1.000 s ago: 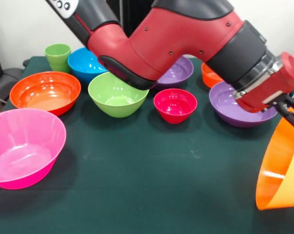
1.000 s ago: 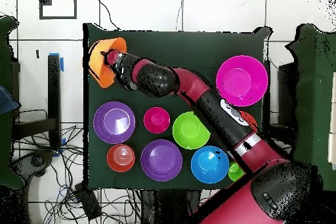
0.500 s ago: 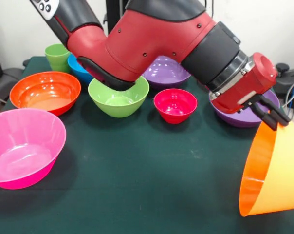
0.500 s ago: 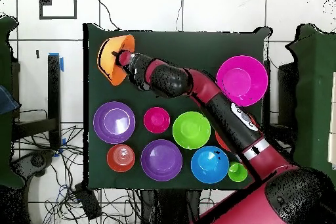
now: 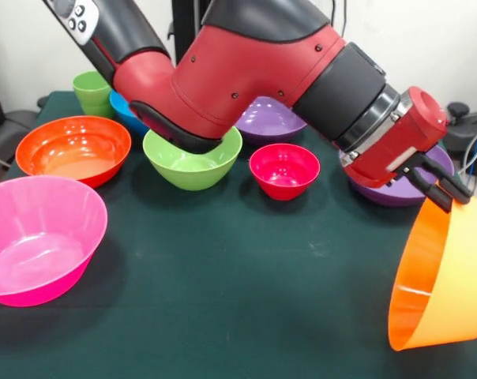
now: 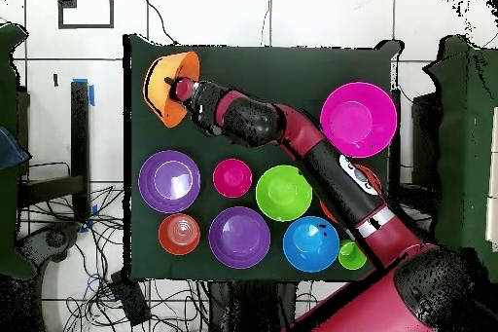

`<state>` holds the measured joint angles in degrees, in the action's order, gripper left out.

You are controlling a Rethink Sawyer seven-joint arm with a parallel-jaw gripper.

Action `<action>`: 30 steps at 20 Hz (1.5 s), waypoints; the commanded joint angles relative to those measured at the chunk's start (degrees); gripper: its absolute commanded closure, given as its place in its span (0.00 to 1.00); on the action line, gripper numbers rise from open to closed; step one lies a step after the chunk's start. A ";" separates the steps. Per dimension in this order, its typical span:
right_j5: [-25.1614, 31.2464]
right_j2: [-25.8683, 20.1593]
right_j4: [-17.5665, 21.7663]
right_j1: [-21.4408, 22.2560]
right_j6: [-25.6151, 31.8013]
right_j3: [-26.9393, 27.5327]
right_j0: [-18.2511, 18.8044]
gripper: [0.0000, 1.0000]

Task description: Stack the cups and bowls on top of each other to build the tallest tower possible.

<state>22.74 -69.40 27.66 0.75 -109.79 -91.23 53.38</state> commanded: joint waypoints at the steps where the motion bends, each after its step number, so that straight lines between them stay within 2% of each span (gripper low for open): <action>1: 7.04 3.38 5.24 -5.13 19.75 2.73 -0.39 1.00; 11: 10.45 3.30 4.56 -8.74 25.99 3.51 1.40 1.00; 30: 16.63 3.02 3.78 -11.03 33.71 4.42 5.35 1.00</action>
<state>32.19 -72.68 27.62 -6.65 -96.73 -91.38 58.67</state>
